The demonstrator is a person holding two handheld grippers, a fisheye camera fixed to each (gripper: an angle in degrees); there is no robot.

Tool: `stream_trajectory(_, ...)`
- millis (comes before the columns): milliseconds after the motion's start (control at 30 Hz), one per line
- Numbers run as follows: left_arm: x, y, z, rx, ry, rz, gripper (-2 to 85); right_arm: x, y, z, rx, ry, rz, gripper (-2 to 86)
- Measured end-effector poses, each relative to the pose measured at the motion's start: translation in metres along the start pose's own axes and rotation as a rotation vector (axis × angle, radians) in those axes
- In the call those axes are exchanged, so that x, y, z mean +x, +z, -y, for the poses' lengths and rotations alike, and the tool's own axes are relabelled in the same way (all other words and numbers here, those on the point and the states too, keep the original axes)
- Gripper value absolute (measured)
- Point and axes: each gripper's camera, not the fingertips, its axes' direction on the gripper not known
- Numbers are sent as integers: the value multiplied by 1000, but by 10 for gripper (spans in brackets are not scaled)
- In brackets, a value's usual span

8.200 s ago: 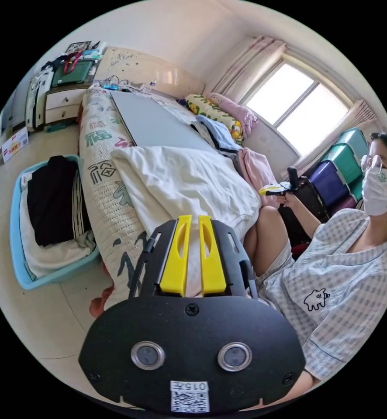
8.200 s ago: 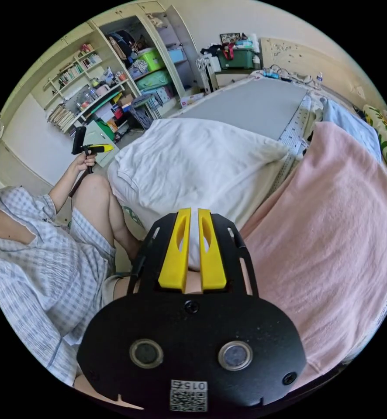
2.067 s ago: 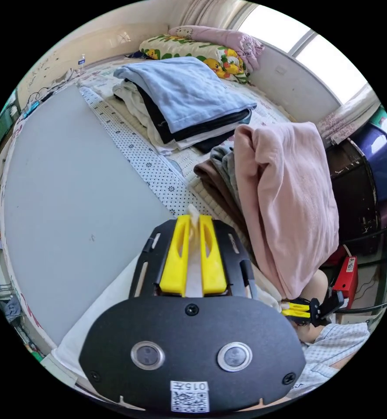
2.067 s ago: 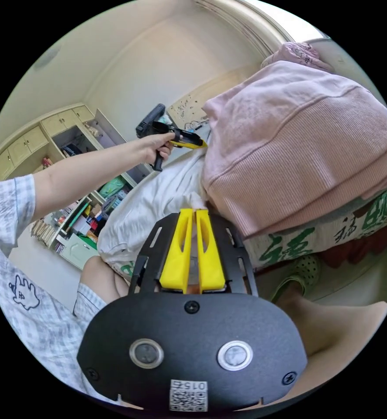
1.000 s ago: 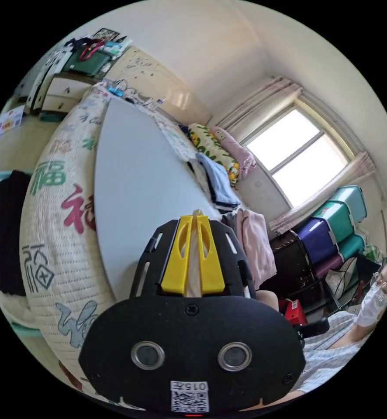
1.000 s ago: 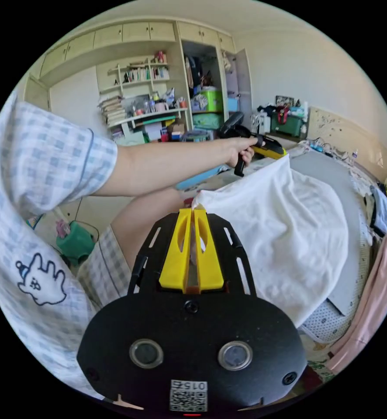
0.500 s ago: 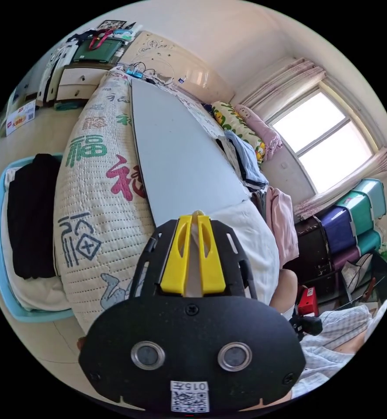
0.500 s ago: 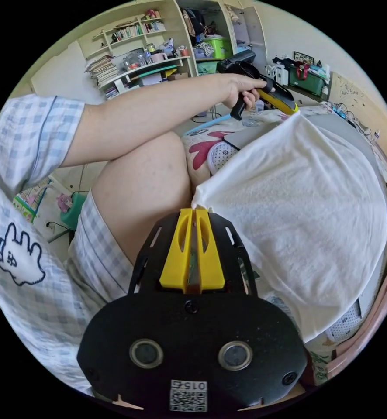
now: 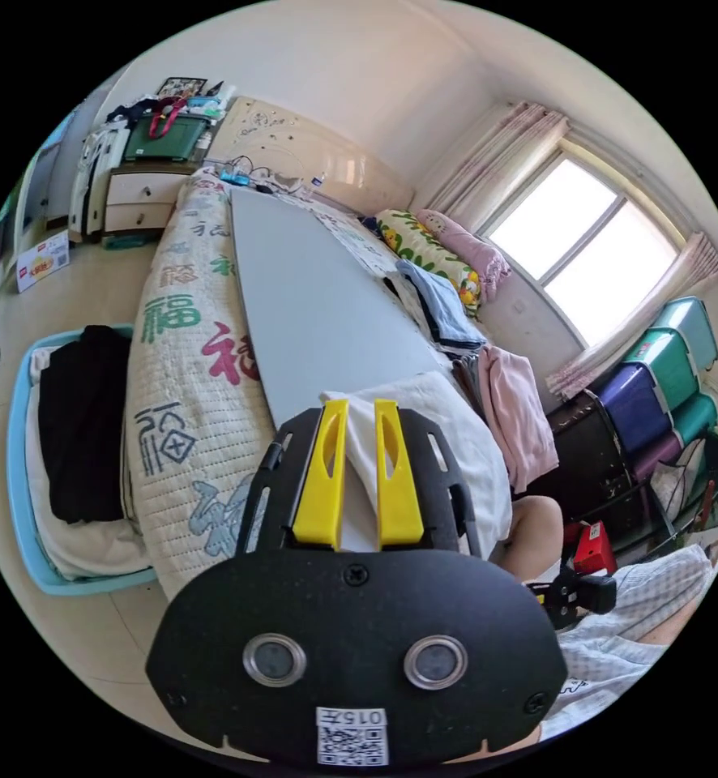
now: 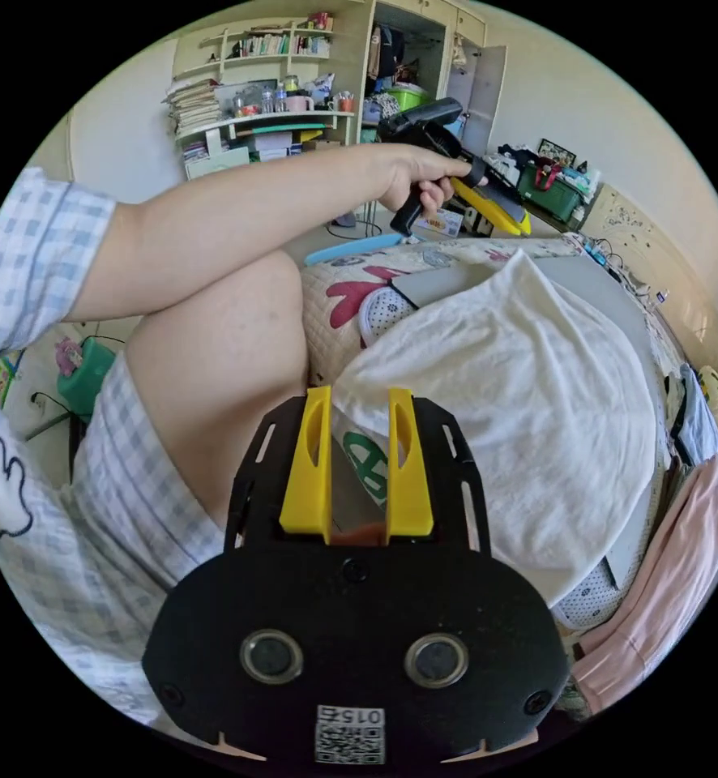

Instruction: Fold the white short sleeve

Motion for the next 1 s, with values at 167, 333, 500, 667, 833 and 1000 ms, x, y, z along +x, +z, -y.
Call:
stream_trajectory(167, 19, 35, 15, -117, 51, 21, 58, 0, 56, -6, -70, 54, -53, 1)
stream_trajectory(333, 21, 49, 29, -148, 44, 31, 38, 4, 82, -22, -79, 31, 77, -9)
stream_trajectory(500, 17, 58, 42, -200, 15, 125, -2, 19, 119, -45, -121, 18, 111, -7)
stream_trajectory(667, 9, 39, 49, -142, -37, 29, 3, 81, 92, -65, -43, 112, 282, 35)
stream_trajectory(833, -15, -16, 44, 48, -113, -53, 52, 215, 13, -92, 207, 209, 154, 81)
stream_trajectory(1000, -41, -26, 41, 38, -181, -93, 95, 423, 63, -130, 116, 563, 70, 142)
